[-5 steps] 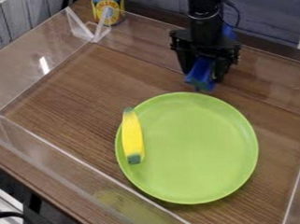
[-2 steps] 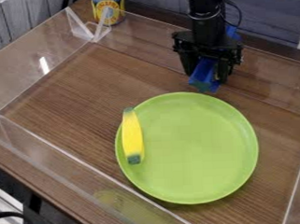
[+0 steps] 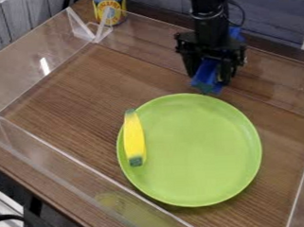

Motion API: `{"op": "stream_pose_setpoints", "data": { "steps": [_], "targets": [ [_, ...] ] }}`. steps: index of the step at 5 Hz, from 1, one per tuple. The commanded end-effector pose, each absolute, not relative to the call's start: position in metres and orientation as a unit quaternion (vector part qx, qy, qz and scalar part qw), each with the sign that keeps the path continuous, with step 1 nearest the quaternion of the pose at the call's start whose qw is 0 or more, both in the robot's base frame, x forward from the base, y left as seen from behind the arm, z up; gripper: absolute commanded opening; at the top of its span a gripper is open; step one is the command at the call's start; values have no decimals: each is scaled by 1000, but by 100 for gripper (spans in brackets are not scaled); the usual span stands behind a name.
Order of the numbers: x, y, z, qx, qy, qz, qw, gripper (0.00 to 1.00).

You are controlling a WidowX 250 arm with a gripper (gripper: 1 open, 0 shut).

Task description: Remove the blue object from inside the green plate and put it on the table

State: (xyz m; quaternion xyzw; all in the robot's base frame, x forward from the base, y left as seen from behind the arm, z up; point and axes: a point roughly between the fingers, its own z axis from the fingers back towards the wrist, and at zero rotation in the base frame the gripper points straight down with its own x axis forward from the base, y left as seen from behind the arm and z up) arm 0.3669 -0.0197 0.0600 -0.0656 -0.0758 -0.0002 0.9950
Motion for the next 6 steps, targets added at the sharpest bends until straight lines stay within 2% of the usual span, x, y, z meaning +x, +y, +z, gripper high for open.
{"op": "stream_pose_setpoints", "data": {
  "steps": [1,6],
  "targets": [
    [376,-16,79,-70,-105,0,992,0],
    [373,-8,82,-81,-109,-2,991,0]
  ]
}}
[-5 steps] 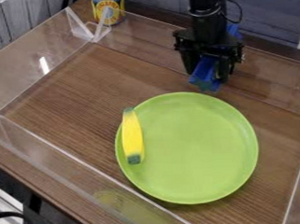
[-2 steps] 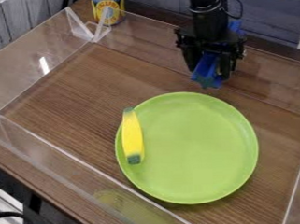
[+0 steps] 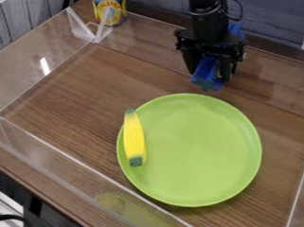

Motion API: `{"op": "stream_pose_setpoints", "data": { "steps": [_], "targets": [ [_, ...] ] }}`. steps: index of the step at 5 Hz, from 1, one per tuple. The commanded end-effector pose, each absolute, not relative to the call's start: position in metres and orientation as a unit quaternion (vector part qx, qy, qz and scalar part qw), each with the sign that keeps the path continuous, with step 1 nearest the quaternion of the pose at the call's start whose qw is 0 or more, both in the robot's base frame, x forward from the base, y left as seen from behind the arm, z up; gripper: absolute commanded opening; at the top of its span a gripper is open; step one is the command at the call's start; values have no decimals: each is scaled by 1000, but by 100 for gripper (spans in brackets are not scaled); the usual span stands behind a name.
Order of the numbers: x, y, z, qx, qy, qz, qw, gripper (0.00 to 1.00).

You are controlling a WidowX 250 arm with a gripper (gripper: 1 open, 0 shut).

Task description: Remove the blue object from inside the green plate and put it on the table

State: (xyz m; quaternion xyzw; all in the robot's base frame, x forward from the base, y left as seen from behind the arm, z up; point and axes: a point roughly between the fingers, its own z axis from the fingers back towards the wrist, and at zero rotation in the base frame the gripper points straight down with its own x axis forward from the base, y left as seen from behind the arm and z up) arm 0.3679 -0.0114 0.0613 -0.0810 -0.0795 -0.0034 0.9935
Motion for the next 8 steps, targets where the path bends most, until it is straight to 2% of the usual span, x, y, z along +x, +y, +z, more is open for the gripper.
{"op": "stream_pose_setpoints", "data": {
  "steps": [1,2,5,6,8],
  "targets": [
    [373,-7,83,-77,-107,-4,991,100],
    [372,-6,86,-74,-106,-4,992,0],
    [374,-1,91,-66,-104,-9,992,0],
    [376,0,93,-63,-104,-11,992,100],
    [377,3,98,-59,-106,-13,993,100]
  ]
}}
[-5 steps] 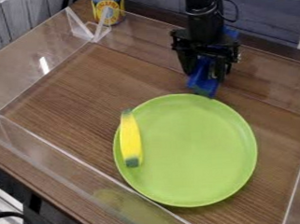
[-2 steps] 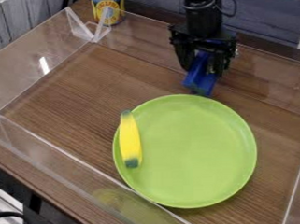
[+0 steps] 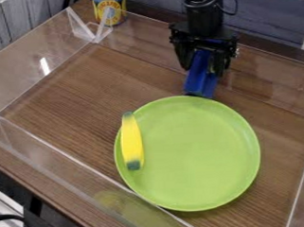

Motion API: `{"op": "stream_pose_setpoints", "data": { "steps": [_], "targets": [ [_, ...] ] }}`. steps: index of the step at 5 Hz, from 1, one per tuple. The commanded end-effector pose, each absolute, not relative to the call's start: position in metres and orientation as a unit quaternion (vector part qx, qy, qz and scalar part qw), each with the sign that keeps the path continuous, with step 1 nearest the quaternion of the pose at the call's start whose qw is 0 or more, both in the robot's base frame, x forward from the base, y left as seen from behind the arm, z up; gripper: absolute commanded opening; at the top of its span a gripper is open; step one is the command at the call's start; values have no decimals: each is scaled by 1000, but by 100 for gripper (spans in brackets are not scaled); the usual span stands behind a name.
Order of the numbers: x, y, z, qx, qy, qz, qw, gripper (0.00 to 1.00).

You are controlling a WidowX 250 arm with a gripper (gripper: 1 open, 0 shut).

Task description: Remove the blue object from inside the green plate and put it on the table

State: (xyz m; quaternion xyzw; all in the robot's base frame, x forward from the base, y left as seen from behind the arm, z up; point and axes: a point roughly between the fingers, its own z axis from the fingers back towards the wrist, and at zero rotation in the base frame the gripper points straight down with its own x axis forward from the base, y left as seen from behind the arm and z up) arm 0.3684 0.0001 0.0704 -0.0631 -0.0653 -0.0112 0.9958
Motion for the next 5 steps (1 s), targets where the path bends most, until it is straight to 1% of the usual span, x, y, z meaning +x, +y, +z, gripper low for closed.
{"op": "stream_pose_setpoints", "data": {
  "steps": [1,2,5],
  "targets": [
    [375,4,101,-57,-107,-12,993,100],
    [375,6,104,-55,-108,-12,993,0],
    [377,9,105,-49,-112,-19,992,0]
  ]
}}
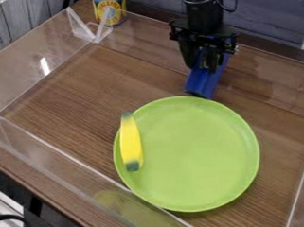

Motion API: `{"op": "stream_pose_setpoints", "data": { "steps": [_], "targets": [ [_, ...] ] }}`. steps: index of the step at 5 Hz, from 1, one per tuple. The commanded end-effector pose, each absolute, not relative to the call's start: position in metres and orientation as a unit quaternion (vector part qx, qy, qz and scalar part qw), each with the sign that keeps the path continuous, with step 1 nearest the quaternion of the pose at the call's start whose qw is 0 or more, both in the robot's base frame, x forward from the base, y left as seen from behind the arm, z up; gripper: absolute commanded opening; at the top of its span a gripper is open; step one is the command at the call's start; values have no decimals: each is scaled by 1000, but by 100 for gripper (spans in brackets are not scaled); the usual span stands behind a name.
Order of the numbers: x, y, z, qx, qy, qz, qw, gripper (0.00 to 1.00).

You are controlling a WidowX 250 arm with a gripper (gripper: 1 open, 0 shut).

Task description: Remove the blue object from inside the green plate and put it on the table

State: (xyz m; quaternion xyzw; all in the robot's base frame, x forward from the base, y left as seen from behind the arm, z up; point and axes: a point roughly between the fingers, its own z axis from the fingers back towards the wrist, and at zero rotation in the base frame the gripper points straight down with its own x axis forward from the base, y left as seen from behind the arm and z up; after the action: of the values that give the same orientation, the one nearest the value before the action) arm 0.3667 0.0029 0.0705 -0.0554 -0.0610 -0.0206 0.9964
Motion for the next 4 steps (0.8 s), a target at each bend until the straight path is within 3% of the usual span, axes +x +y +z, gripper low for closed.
{"op": "stream_pose_setpoints", "data": {
  "steps": [1,4],
  "targets": [
    [377,10,105,-47,-113,-22,992,0],
    [378,13,107,-42,-115,-30,992,0]
  ]
}}
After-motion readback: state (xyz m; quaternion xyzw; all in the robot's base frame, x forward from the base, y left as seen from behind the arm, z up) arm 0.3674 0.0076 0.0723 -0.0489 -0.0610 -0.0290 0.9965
